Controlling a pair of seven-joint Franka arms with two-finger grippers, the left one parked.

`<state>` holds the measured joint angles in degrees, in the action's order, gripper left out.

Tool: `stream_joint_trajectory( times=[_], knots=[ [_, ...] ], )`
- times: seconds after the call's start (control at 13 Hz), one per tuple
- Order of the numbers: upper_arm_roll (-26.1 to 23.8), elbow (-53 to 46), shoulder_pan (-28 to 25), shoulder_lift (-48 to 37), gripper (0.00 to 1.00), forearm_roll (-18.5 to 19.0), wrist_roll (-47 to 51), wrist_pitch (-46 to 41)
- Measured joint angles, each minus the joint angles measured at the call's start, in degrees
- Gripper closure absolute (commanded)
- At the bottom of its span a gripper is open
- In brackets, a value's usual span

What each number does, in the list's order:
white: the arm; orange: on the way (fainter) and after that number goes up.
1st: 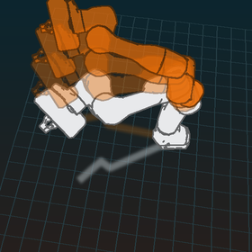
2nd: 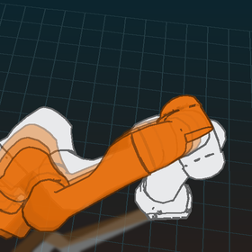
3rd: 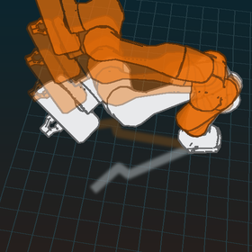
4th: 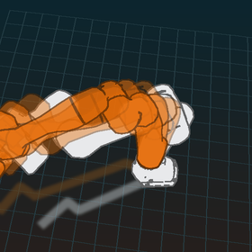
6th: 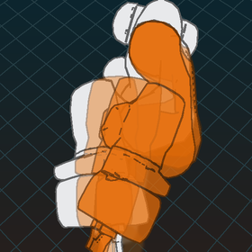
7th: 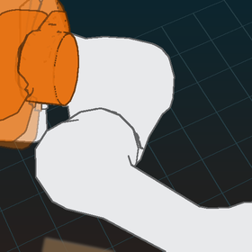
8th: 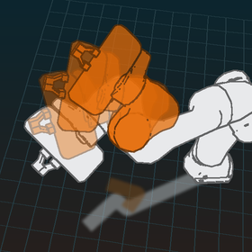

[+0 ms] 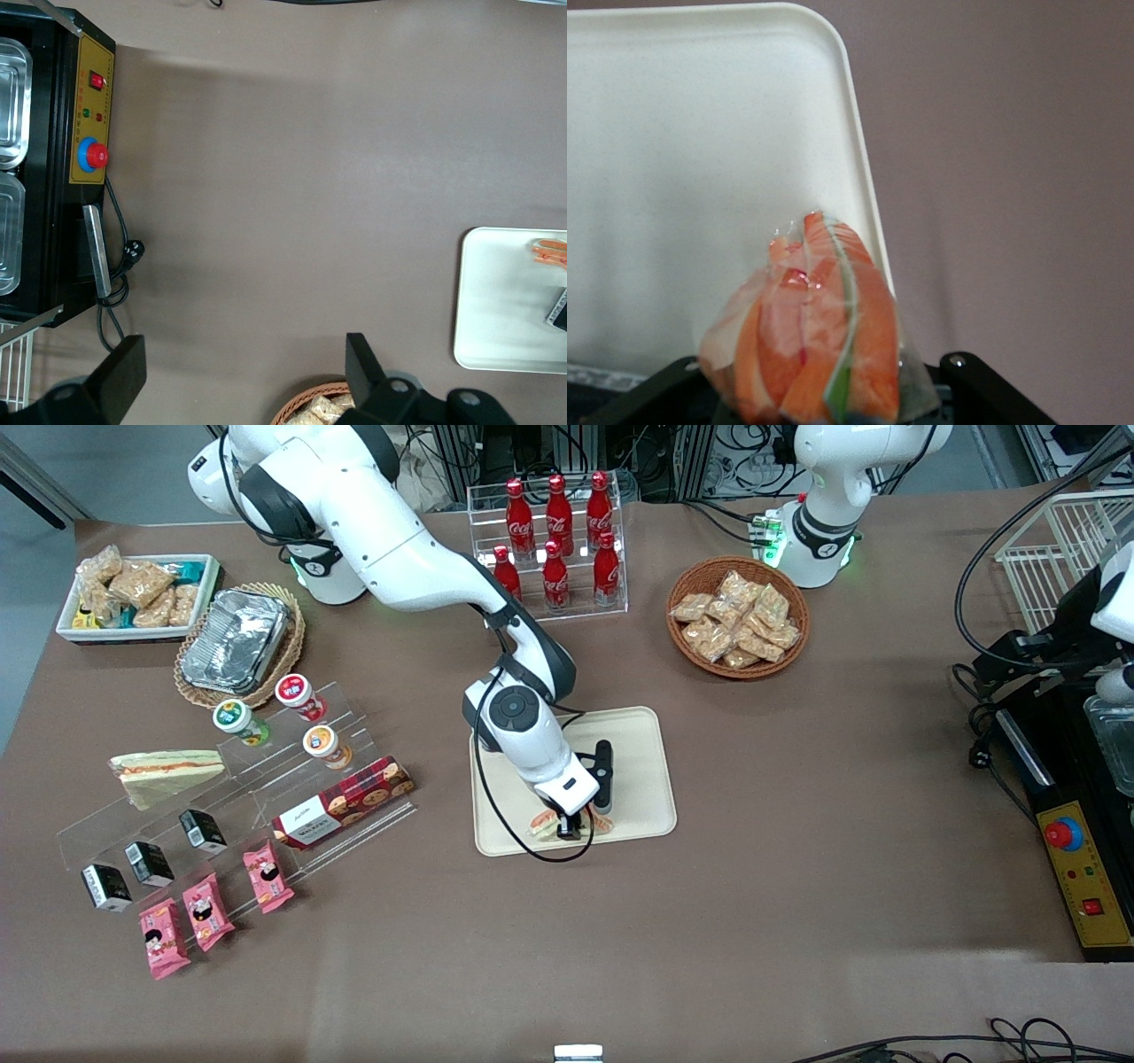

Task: Place sandwich on tray

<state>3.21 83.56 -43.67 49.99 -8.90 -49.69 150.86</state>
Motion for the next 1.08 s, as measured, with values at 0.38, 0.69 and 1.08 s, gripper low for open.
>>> stream_joint_trajectory(
  times=[0.38, 0.69, 1.08],
  knots=[
    [-0.17, -0.06, -0.22, 0.46, 0.02, -2.63, 0.13, 0.89],
    [-0.18, -0.46, 0.11, 0.20, 0.02, -3.19, 0.23, 0.82],
    [0.33, -1.71, 1.05, -5.95, 0.02, -9.69, 4.22, -7.35]
  ],
)
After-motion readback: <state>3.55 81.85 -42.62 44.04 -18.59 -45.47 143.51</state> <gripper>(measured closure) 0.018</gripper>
